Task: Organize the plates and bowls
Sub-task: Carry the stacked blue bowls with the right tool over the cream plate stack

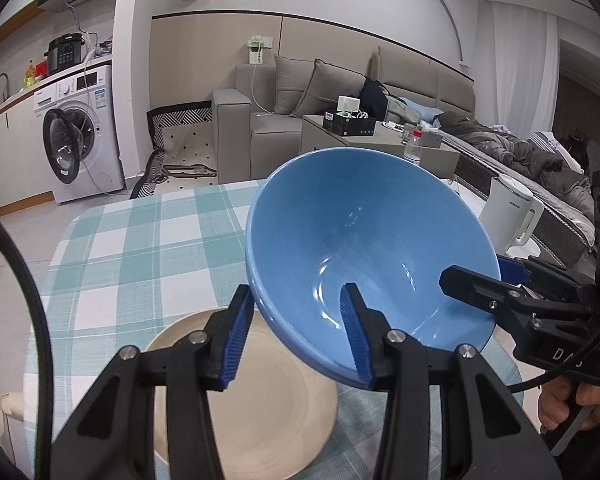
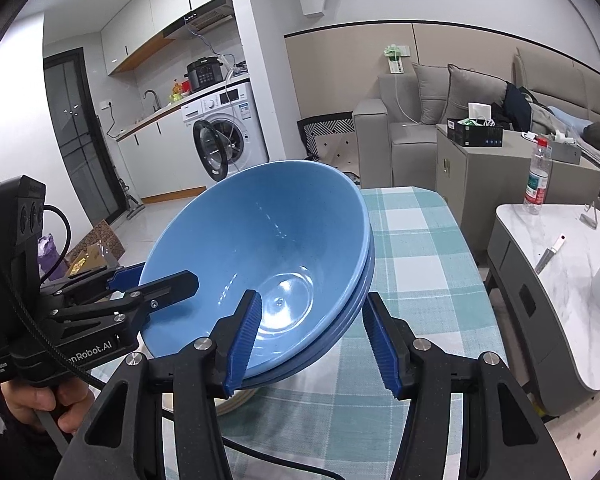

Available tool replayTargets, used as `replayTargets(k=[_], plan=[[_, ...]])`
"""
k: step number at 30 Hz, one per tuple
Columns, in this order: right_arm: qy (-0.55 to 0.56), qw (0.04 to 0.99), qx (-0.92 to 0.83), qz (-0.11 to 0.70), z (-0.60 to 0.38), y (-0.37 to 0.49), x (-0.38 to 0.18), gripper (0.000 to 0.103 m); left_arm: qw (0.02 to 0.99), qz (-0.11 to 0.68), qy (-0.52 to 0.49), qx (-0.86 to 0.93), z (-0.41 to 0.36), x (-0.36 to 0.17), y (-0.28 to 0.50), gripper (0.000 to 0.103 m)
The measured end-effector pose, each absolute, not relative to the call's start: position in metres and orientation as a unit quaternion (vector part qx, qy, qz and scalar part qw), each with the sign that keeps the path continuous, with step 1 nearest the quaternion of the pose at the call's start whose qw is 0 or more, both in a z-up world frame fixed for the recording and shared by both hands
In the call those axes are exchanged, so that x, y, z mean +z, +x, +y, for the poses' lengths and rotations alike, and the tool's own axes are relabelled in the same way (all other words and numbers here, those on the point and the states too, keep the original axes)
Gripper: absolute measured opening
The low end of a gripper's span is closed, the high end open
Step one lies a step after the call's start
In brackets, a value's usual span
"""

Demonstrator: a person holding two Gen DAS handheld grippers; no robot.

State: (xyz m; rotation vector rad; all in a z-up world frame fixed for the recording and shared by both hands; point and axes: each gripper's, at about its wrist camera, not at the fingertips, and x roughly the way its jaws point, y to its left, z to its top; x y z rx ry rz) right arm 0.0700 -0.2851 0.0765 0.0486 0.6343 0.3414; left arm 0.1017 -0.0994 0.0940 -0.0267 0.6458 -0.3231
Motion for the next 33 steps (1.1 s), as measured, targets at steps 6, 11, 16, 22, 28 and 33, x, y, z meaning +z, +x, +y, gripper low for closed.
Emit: replayTargets(k=[6,11,16,22,28,33], plan=[[0.020,0.934,0.185,0.306,-0.266,0.068,0.080,0.054,0.939,0.311,-0.014,-0.142,-0.082,0.097,0.095,0.044],[0.016,0.930,0.201,0.308,-0.249,0.070,0.081,0.054,0.942,0.311,-0.017,-0.127,-0.065,0.097,0.090,0.044],[0.010,0.925,0.216,0.313,-0.231,0.074,0.078,0.054,0.943,0.314,-0.022,-0.112,-0.049,0.094,0.086,0.044],[0.003,0.919,0.229,0.321,-0.210,0.077,0.073,0.054,0.942,0.319,-0.028,-0.097,-0.030,0.088,0.085,0.044],[-0.002,0.913,0.238,0.332,-0.196,0.085,0.065,0.054,0.940,0.327,-0.036,-0.087,-0.017,0.079,0.087,0.044],[-0.006,0.908,0.241,0.342,-0.186,0.091,0.059,0.054,0.937,0.338,-0.044,-0.082,-0.010,0.070,0.091,0.044]])
